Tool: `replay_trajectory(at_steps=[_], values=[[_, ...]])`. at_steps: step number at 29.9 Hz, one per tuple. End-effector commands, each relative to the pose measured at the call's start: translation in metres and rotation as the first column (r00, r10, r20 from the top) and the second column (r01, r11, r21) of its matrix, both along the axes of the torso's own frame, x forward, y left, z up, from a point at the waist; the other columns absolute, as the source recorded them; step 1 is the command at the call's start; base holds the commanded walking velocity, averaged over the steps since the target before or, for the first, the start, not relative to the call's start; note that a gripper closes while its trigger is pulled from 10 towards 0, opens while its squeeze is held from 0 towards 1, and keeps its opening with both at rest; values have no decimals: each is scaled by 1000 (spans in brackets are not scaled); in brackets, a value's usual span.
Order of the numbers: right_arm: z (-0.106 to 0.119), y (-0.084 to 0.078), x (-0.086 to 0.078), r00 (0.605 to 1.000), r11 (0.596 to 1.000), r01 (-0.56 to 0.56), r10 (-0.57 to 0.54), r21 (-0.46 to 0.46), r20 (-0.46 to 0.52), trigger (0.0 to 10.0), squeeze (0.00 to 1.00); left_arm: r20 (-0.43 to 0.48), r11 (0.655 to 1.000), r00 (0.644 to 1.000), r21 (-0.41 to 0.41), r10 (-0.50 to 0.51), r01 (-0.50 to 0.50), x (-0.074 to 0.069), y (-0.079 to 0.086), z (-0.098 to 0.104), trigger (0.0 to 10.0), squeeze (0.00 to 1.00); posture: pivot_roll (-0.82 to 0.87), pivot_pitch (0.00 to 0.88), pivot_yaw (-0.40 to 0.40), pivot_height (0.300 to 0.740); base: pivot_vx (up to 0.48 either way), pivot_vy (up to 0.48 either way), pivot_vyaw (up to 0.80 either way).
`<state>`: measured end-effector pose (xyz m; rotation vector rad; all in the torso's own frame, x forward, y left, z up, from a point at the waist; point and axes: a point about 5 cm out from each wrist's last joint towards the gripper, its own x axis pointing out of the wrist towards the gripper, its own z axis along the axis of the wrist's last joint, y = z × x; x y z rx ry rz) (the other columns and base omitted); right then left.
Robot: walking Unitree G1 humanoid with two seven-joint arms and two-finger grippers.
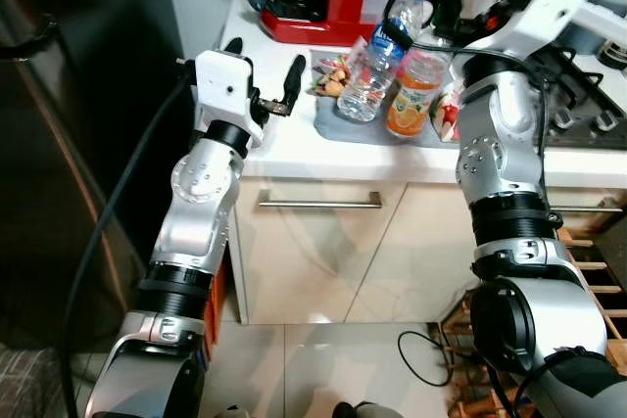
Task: Restocking fridge
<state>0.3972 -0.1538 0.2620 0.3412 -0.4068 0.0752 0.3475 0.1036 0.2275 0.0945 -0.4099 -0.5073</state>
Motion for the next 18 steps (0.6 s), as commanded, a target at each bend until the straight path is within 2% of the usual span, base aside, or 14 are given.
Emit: replay_trajectory(at_steps=[1,9,13,18], values=[[2,-6,3,999,1000,18,-19,-19,-29,10000,314,10,999,999,18,-35,35,3,-3,8,10000,0,-32,0,-41,740,0,0,0],[-7,-8,9,994,998,18,-23,-52,-103,10000,302,-8,997,997,19,-72,72,2,-6,7,10000,0,-37,0,-39,740,0,0,0],[-12,-7,14,988,991,26,-45,-130,-147,10000,259,-25,996,996,11,-84,85,1,-7,4,10000,0,-38,0,-43,740,0,0,0],[-13,-6,16,985,987,22,-49,-159,-168,10000,243,-33,996,996,10,-86,86,-1,-7,2,10000,0,-35,0,-45,740,0,0,0]])
